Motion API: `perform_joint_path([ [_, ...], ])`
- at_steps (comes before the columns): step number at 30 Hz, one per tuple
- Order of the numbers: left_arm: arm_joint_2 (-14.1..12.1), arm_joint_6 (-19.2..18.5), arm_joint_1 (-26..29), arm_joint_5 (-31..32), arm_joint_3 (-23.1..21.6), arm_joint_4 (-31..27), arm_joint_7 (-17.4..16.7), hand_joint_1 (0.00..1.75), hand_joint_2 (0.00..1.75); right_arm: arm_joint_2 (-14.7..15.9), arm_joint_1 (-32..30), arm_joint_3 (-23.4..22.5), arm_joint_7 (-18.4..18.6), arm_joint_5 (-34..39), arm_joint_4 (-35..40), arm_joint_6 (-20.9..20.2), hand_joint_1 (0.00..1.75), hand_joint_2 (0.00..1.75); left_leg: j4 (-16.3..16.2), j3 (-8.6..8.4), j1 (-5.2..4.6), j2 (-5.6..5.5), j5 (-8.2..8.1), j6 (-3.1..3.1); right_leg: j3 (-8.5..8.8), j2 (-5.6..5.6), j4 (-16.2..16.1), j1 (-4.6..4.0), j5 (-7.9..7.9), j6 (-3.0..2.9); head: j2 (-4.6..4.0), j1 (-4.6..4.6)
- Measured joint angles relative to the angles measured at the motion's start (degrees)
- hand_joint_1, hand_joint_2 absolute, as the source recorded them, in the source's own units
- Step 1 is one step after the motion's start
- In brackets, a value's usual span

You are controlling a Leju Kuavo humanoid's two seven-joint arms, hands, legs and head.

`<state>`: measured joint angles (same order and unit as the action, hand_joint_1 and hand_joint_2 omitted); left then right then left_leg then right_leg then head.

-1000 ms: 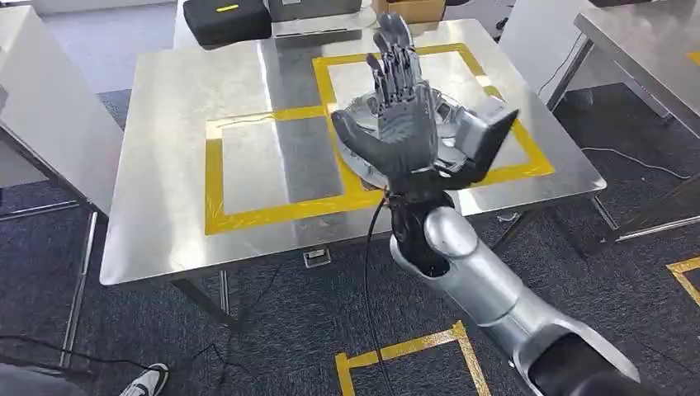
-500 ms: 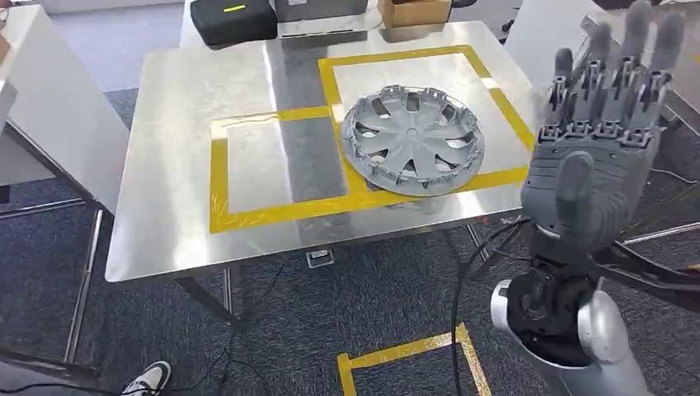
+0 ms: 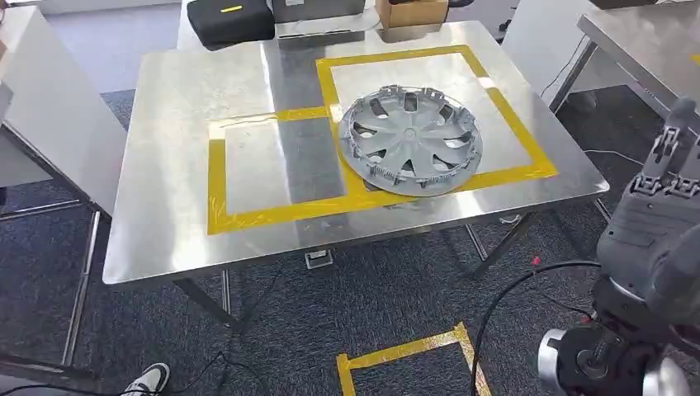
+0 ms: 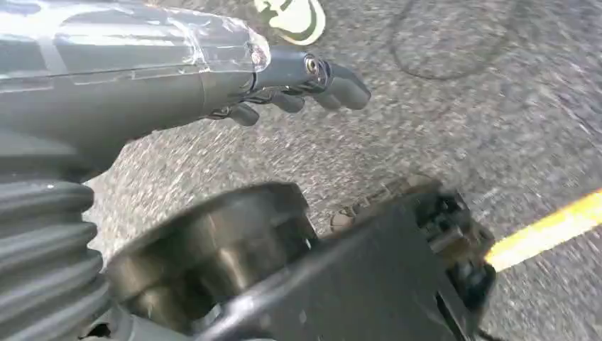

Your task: Take the parts from the cabinet and place them on the table.

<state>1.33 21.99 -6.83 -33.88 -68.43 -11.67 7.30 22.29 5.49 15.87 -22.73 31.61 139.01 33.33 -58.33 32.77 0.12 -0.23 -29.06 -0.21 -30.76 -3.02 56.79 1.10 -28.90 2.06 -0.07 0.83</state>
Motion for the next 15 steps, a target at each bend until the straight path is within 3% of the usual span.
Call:
perform_joint_path([
  [6,-1.5,-0.3,0.1,-1.9,1.8,0.0,-1.8,0.0,0.0,-0.5,-6.9,-3.4,-2.4,1.0,0.3,-1.4,0.0,1.75,0.0,-0.04,0.0,0.27,-0.04,-0.05,0.0,0.13,0.0,0.0,-0.02,-0.01,0.0,0.0],
  [11,-1.8,0.2,0.1,0.7,2.1,0.0,-4.1,0.0,0.0,-0.9,-8.4,-4.5,-2.2,1.5,0.2,-2.2,0.0,1.75,0.0,-0.07,0.0,0.53,-0.04,-0.05,0.0,0.27,0.0,0.0,-0.01,-0.01,0.0,0.0],
  [15,-1.9,0.8,0.1,2.6,2.1,0.0,-3.2,0.0,0.0,-1.3,-8.4,-4.6,-0.9,0.5,0.2,-2.0,0.0,1.75,0.0,-0.1,0.0,0.73,-0.06,-0.05,0.0,0.38,0.0,0.0,-0.01,-0.01,0.02,0.0],
])
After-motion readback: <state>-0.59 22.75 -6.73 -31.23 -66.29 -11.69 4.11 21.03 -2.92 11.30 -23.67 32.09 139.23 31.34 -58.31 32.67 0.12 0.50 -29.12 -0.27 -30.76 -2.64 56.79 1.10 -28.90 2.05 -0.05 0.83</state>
